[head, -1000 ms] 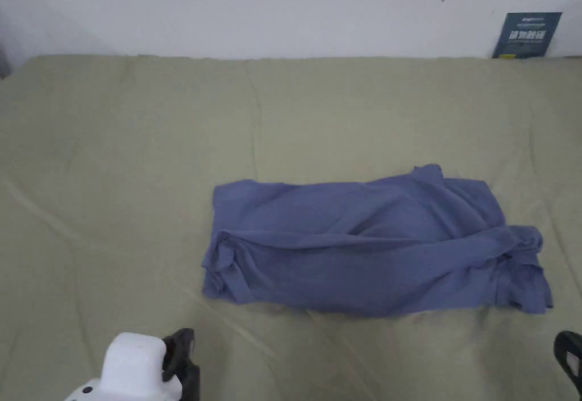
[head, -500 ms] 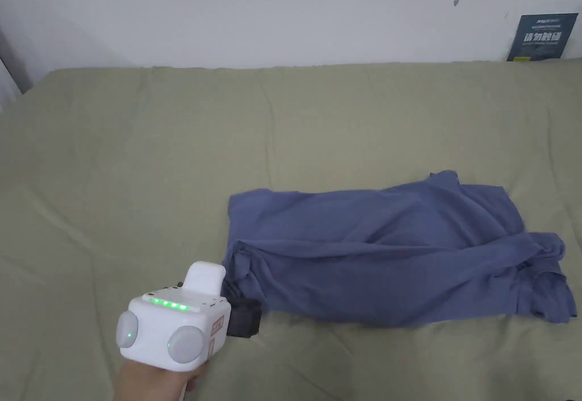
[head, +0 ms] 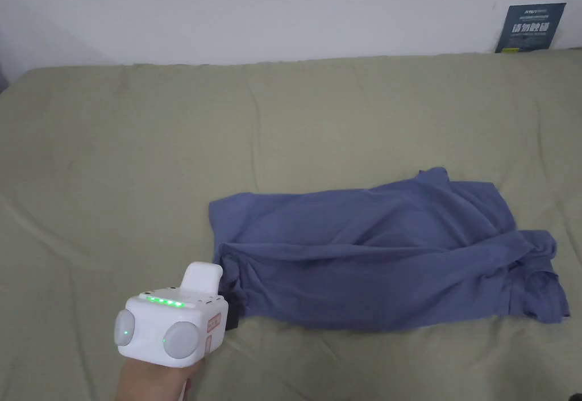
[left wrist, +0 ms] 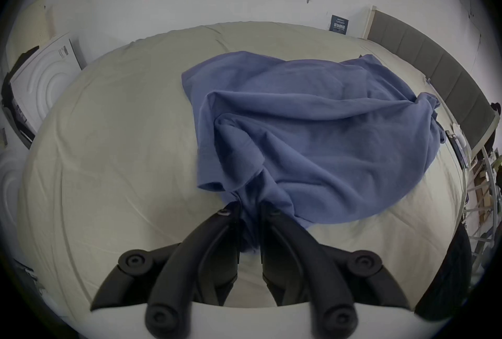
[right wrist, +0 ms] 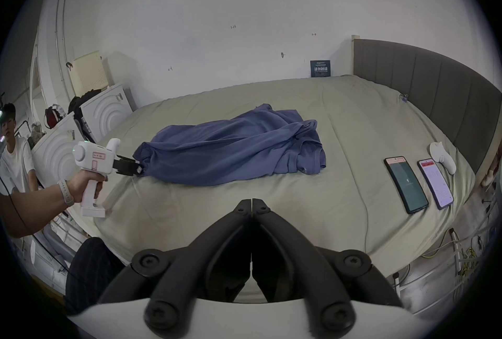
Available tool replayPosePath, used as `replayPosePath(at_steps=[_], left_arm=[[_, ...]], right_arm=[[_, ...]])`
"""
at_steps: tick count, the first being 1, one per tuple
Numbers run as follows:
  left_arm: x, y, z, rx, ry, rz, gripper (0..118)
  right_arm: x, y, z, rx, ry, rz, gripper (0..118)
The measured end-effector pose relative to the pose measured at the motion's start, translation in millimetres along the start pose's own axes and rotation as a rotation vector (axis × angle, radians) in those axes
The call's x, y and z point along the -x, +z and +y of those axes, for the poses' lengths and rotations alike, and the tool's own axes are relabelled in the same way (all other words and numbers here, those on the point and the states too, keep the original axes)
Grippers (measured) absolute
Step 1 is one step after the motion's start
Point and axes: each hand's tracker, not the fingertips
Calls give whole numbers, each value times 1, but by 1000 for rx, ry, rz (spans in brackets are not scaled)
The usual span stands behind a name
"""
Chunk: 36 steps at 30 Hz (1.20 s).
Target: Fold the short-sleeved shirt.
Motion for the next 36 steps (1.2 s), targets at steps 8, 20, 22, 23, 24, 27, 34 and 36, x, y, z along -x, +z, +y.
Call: replayPosePath(at_steps=[8, 20, 22, 23, 24, 27, 34, 36], left_arm=[[0, 32, 3, -70, 57, -29, 14], [-3, 28, 3, -39, 66, -22, 14], [-8, 30, 2, -33, 74, -23, 14], [-9, 29, 1, -24, 85, -34, 14], [-10, 28, -1, -7, 101, -47, 14], [-8, 27, -8, 3, 167, -76, 13], [4, 81, -12, -46, 216, -161, 13], [4, 101, -15, -59, 198, -161, 13]], right_arm=[[-50, -108, 20, 213, 39, -67, 117], [-119, -229, 51, 348, 77, -147, 86], [-116, -221, 54, 275, 111, -127, 10], [-110, -217, 55, 267, 116, -133, 10], [-105, -216, 59, 279, 96, -100, 9], [-101, -204, 57, 305, 29, -31, 9], [-114, -134, 81, 257, -97, 59, 9], [-114, -110, 86, 257, -105, 102, 9]])
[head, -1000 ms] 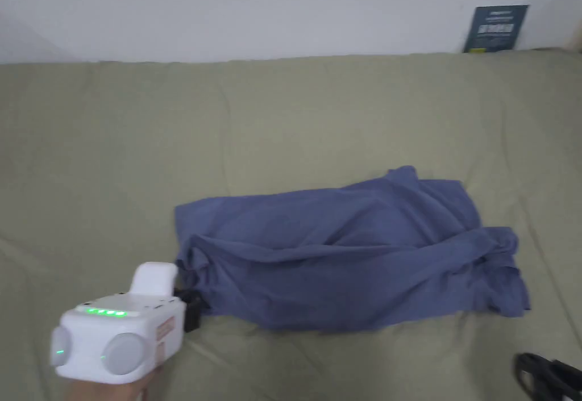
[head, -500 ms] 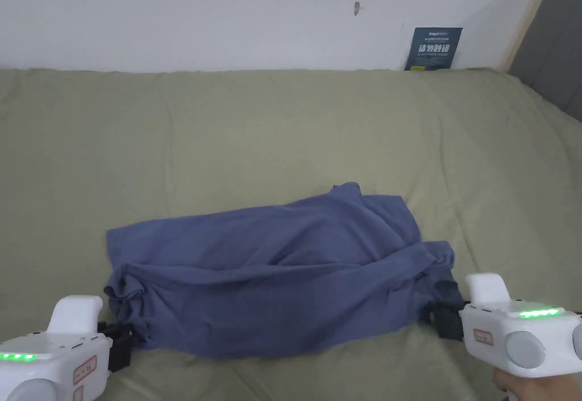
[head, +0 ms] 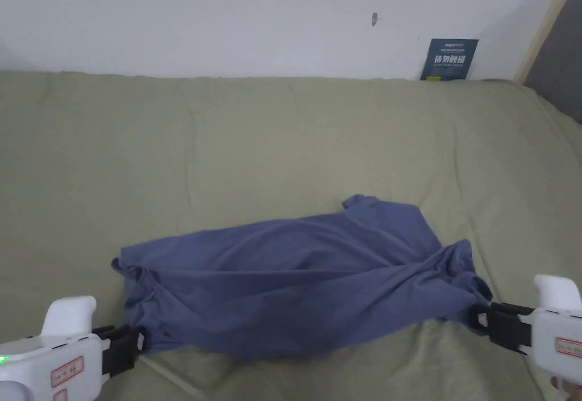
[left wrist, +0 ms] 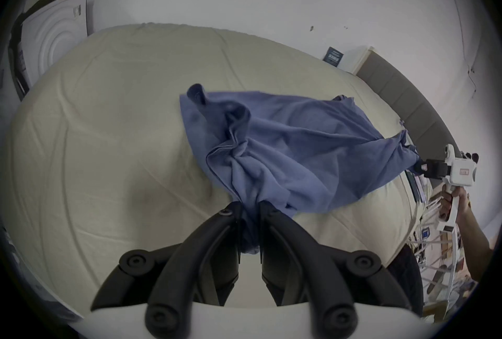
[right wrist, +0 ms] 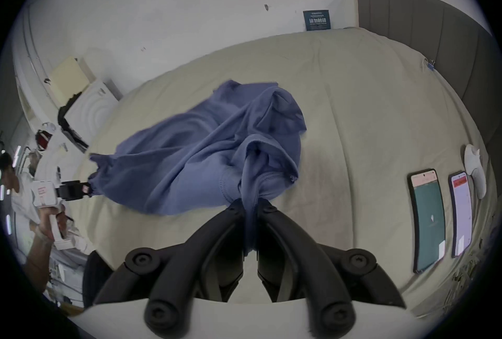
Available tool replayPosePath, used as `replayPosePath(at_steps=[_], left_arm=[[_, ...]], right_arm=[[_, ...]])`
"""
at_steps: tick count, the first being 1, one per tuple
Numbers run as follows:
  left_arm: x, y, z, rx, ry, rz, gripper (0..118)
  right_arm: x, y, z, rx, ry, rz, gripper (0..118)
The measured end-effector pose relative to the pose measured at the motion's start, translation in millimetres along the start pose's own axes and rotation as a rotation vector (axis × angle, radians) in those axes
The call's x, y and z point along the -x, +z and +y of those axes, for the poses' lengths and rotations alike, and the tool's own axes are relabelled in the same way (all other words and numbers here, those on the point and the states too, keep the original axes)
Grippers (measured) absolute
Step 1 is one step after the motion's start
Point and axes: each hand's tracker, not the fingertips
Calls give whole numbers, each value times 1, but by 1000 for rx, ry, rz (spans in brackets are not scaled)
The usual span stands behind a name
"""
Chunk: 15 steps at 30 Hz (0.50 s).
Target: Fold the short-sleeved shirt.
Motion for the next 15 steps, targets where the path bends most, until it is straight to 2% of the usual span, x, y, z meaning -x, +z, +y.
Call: replayPosePath(at_steps=[3, 5, 9, 13, 14, 15], left_arm=[[6, 27, -7, -9, 1, -9, 13], [13, 45, -17, 0, 20, -21, 13], [25, 60, -52, 47, 39, 18, 13], [37, 49, -91, 74, 94, 28, 16], [40, 46, -99, 72, 128, 37, 29], [41, 45, -104, 83, 160, 81, 61]], right_arm=[[4, 34, -10, -7, 21, 16, 9], [20, 53, -22, 9, 27, 29, 9], [20, 56, -60, 89, 45, 19, 9], [13, 34, -100, 142, -9, 10, 9], [13, 31, -108, 130, -13, -17, 17], [9, 29, -114, 85, -5, -87, 38]])
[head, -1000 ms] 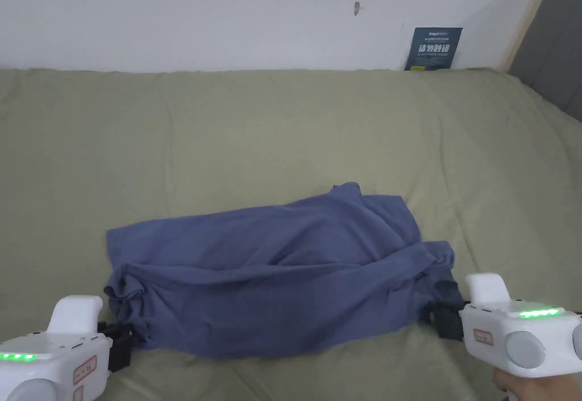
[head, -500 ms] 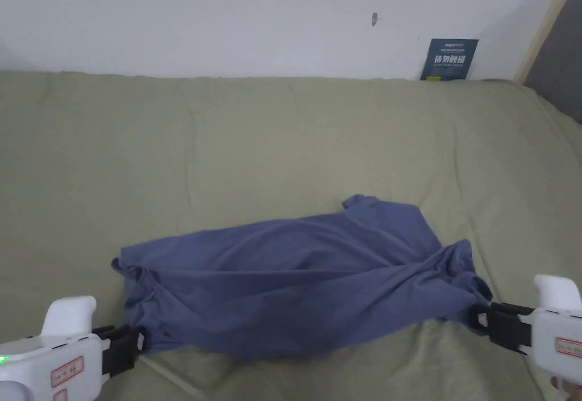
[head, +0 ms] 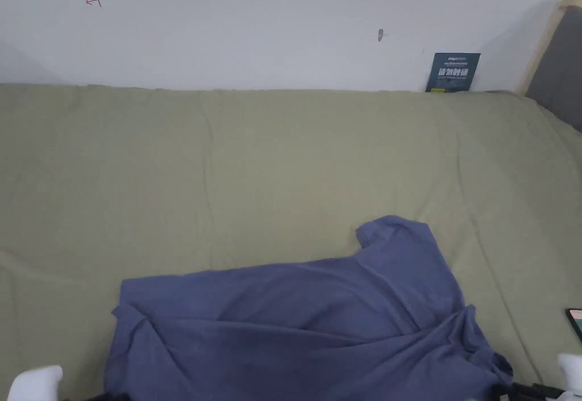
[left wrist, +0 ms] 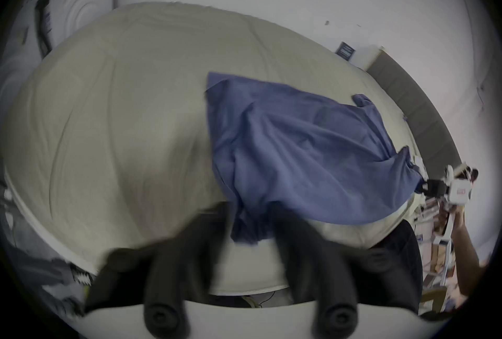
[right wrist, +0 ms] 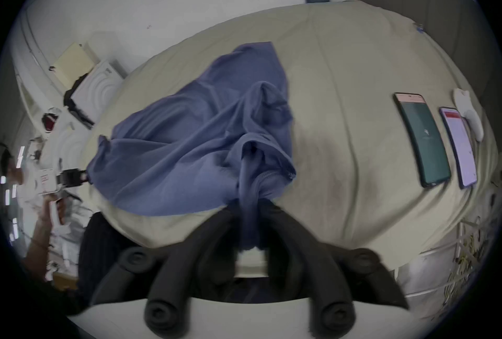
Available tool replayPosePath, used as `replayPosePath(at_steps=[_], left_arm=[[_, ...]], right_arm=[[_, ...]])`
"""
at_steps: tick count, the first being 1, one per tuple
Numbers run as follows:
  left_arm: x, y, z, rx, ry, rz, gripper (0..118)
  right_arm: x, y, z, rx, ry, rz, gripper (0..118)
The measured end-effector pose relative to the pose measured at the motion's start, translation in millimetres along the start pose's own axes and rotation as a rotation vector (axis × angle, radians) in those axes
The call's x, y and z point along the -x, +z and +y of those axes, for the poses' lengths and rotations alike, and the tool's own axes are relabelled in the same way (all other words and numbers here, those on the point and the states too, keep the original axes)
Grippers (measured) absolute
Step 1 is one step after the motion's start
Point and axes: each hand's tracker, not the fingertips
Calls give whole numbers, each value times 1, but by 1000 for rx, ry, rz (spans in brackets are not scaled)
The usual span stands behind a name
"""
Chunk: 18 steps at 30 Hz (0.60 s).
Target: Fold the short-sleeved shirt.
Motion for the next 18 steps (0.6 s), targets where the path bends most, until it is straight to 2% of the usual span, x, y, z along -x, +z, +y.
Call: replayPosePath(at_steps=[1, 2, 3, 5, 7, 9, 10, 11, 12, 13, 14, 15, 16, 17, 18], left_arm=[[1, 3, -4, 2, -15, 28, 105], [-2, 13, -8, -24, -49, 46, 118], [-7, 30, -12, -106, -84, 55, 118], [-18, 59, -16, -200, -117, 43, 118], [-32, 84, -20, -326, -146, 27, 118], [-42, 93, -22, -376, -166, 46, 118], [-46, 92, -21, -382, -163, 71, 118], [-49, 90, -19, -374, -162, 87, 118], [-48, 88, -15, -370, -147, 72, 113], [-47, 84, -8, -336, -128, 47, 84], [-46, 79, -2, -320, -121, 33, 42], [-47, 72, 4, -317, -121, 61, 5], [-47, 62, 12, -302, -133, 117, 6], [-45, 55, 19, -316, -149, 136, 6], [-40, 48, 29, -300, -161, 86, 6]], right_arm=[[-6, 1, -3, -30, 17, -52, 85], [-4, 8, -6, -59, 24, -68, 110], [1, 24, -6, -116, 17, -50, 118], [14, 55, -5, -244, 14, 7, 118], [33, 81, -2, -331, 18, 21, 118], [56, 100, -1, -428, 78, 46, 118], [66, 104, 0, -455, 107, 20, 118], [75, 106, 3, -441, 124, 19, 115], [82, 106, 5, -433, 122, 35, 100], [89, 105, 5, -449, 130, 48, 47], [95, 105, 6, -486, 135, 44, 2], [101, 101, 9, -487, 150, 8, 0], [113, 97, 11, -496, 171, -28, 0], [121, 95, 12, -506, 166, -21, 0], [121, 91, 17, -501, 165, 29, 0]])
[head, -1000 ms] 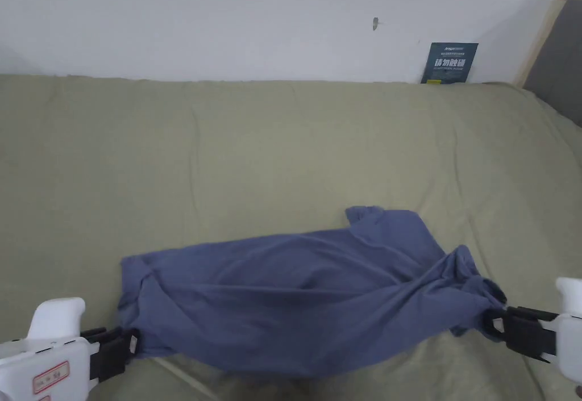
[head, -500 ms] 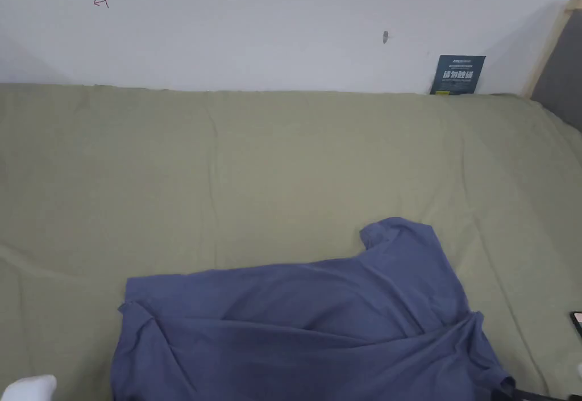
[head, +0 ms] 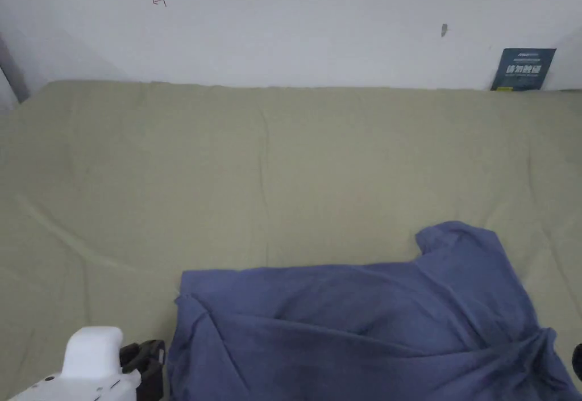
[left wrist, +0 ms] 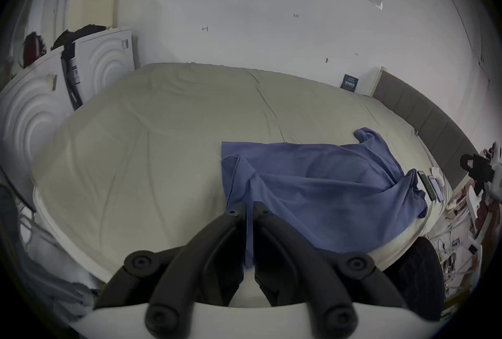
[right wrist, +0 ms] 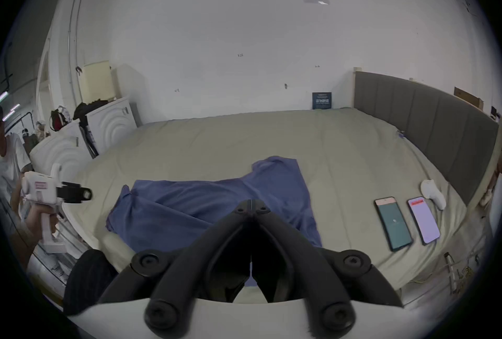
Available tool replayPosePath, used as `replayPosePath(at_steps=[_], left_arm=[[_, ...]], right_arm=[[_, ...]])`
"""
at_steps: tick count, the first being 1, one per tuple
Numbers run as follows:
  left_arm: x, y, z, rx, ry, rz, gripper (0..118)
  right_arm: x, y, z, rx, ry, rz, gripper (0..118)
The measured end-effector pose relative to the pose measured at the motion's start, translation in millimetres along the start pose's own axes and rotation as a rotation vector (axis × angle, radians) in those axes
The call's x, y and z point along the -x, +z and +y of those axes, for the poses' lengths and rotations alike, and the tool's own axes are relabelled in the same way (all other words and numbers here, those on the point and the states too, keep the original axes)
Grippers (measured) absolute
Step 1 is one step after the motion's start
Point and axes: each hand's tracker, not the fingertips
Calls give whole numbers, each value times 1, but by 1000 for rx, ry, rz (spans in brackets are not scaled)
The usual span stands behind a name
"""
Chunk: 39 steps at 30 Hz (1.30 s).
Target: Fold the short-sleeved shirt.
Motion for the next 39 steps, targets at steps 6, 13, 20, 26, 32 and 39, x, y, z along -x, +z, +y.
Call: replayPosePath(at_steps=[6, 13, 20, 26, 32, 39], left_arm=[[24, -91, 61, 70, -30, 25, 6], [20, -195, 64, 202, -135, 86, 115], [10, -209, 91, 360, -180, 140, 81], [13, -220, 75, 294, -146, 99, 8], [25, -189, 88, 219, -18, -25, 8], [-7, -155, 90, 199, -37, -41, 8]], right_arm=[[2, -27, -1, 49, 5, 2, 0], [-4, -46, 0, 92, 13, 2, 0], [-17, -58, 3, 127, 3, -18, 0], [-23, -69, 6, 159, -25, -19, 0], [-53, -132, 12, 266, 13, -62, 0], [-135, -274, 23, 444, -31, -125, 106]])
